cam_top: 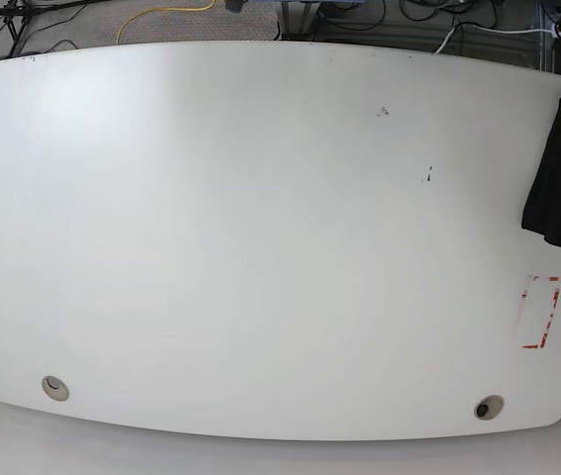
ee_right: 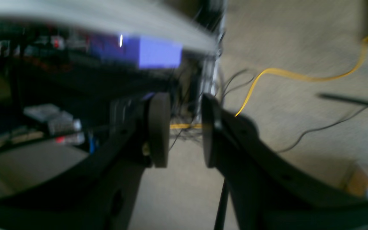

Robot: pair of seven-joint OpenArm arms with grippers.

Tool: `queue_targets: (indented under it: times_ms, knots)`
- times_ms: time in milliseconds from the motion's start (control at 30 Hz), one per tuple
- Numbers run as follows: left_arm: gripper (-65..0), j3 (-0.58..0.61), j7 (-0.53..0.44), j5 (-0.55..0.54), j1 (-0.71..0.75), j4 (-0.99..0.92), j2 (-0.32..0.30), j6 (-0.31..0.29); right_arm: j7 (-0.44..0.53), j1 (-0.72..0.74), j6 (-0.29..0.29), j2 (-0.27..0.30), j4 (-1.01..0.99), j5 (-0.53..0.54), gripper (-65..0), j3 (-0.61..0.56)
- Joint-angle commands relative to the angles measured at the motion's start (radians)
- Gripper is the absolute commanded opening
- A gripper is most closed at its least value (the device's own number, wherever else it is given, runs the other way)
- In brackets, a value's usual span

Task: Fold the T-shirt properly

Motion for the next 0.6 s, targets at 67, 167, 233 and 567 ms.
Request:
queue_targets:
  times_ms: [67,167,233,567]
  knots:
    - [-39.7,0.057,-0.037,-0.011,-0.119,-0.268,-0.076,-0.003,0.026,0.093,-0.035,-0.032,-0.134,-0.075,-49.0,-0.007]
    - [-39.7,0.077,-0.039,-0.011,-0.213,-0.437,-0.087,-0.003,0.025,0.178,-0.071,-0.038,-0.256,-0.124,-49.0,-0.005]
    - [-39.7,0.077,-0.040,-0.011,-0.265,-0.516,-0.090,-0.003,0.026,0.222,-0.088,-0.038,-0.325,-0.146,-49.0,-0.010]
    - [-39.7,0.078,-0.042,-0.011,-0.513,-0.870,-0.131,-0.001,0.028,0.466,-0.108,-0.037,-0.689,-0.216,-48.7,-0.011]
